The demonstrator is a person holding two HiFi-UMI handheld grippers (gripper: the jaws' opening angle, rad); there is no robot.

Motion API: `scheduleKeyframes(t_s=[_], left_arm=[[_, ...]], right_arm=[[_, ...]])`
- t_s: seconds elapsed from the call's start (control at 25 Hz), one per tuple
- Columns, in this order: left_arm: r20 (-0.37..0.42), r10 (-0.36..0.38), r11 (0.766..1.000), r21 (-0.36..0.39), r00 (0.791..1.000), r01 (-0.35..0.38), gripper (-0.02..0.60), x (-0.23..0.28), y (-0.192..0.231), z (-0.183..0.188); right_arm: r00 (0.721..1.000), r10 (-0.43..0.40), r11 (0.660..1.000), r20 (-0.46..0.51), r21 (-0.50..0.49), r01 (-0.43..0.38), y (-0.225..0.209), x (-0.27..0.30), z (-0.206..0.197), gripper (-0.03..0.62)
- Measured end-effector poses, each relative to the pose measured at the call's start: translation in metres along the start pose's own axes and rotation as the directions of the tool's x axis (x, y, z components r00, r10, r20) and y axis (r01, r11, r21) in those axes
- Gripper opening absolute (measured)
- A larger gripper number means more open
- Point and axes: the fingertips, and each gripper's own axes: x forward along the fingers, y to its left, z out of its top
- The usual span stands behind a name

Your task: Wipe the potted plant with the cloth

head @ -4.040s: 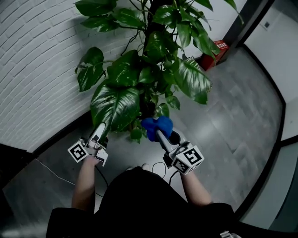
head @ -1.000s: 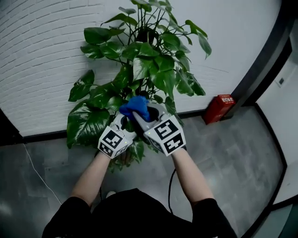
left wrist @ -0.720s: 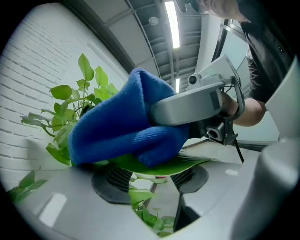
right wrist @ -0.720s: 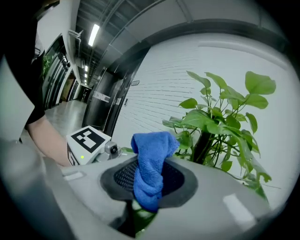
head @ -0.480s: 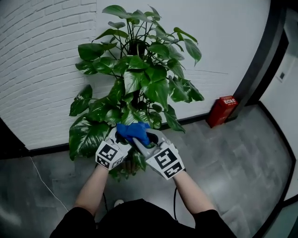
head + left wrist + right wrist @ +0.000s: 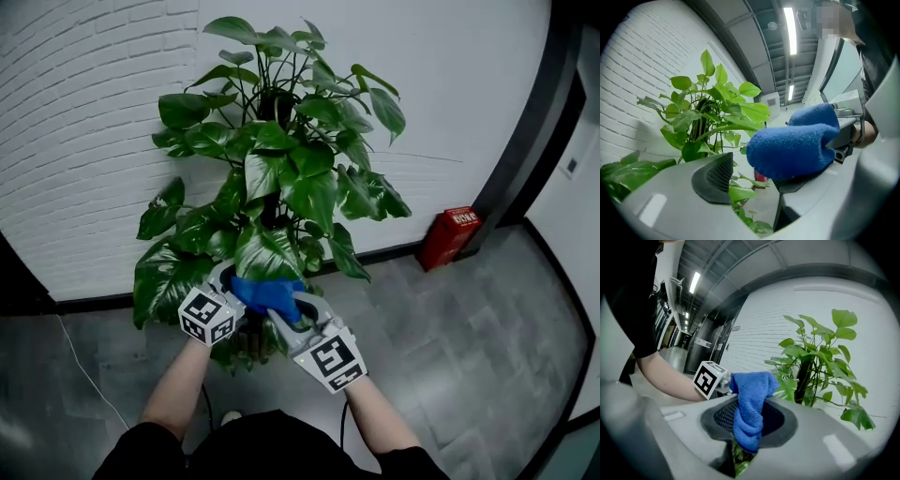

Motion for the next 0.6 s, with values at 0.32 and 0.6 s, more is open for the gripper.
scheduleKeyframes(t_s=[0.32,0.6], left_arm=[[0.043,0.028,0.999,-0.036,0.999,-0.026,0.235,0.005,0.006,0.008],[0.041,0.026,0.998,-0.049,0.999,-0.024,0.235,0.000,-0.002,0.005]], right_arm=[[1.000,0.002,0.999,-0.021,0.038,-0.001,-0.001,-0.015,-0.018,0.089],[1.000,-0.023,0.997,0.017,0.069,0.022,-0.005,-0.063,-0.012,0.089]])
